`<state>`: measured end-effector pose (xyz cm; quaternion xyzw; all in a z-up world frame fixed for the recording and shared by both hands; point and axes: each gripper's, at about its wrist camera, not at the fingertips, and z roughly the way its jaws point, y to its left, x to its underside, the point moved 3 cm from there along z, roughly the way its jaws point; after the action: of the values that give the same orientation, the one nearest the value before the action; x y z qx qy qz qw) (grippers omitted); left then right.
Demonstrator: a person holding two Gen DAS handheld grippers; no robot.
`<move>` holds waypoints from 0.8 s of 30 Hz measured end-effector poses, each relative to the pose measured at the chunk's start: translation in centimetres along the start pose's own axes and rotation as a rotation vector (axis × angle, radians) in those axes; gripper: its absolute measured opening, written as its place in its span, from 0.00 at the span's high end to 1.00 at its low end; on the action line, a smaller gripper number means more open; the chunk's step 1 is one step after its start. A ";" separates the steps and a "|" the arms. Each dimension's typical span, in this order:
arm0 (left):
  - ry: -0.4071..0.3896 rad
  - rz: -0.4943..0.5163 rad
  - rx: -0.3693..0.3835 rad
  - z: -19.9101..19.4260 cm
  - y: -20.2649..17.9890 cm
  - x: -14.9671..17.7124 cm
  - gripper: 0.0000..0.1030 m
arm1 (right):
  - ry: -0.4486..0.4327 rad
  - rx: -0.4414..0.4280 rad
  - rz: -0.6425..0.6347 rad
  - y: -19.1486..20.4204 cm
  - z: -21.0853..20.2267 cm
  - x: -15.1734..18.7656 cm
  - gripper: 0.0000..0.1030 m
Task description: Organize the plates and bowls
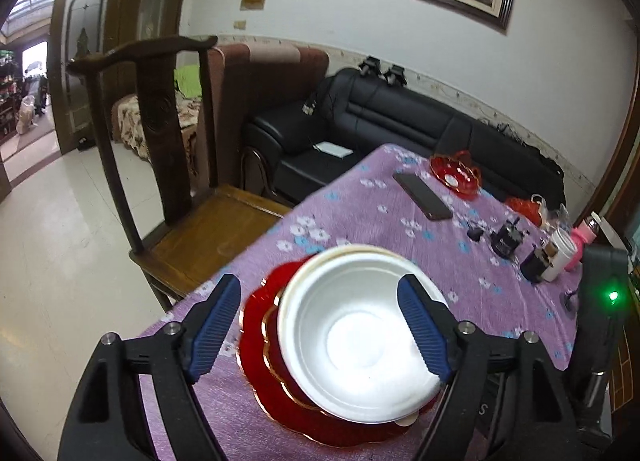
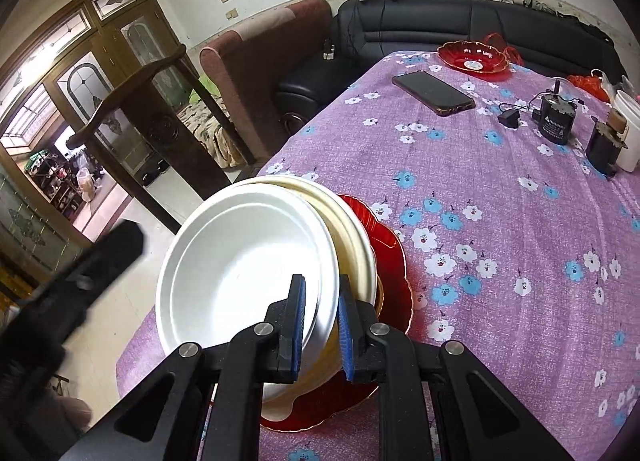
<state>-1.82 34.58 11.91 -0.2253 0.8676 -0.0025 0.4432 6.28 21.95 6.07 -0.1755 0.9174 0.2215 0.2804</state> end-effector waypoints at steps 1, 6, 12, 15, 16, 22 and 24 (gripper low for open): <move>-0.008 0.004 -0.009 -0.2 0.0 0.0 0.21 | 0.001 0.007 0.001 0.0 0.0 0.1 0.83; -0.011 0.010 -0.022 -0.4 0.0 0.1 0.21 | -0.016 0.014 0.010 0.1 -0.6 0.2 0.73; -0.022 0.015 -0.037 -1.1 0.0 0.4 0.21 | -0.092 0.056 -0.028 0.6 -2.5 0.3 0.45; -0.028 0.026 -0.043 -1.4 -0.2 0.6 0.20 | -0.114 0.065 -0.024 0.4 -3.4 0.3 0.42; -0.031 0.030 -0.045 -1.6 -0.3 0.7 0.20 | -0.120 0.066 -0.020 0.3 -3.6 0.3 0.41; -0.045 0.041 -0.056 -2.6 -0.3 1.1 0.20 | -0.143 0.079 -0.005 -0.3 -5.2 1.2 0.39; -0.049 0.044 -0.059 -2.8 -0.4 1.4 0.19 | -0.151 0.087 -0.006 -0.5 -5.6 1.7 0.38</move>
<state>-4.50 33.09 12.68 -0.2190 0.8609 0.0385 0.4575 2.74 18.38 9.10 -0.1485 0.9019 0.1931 0.3566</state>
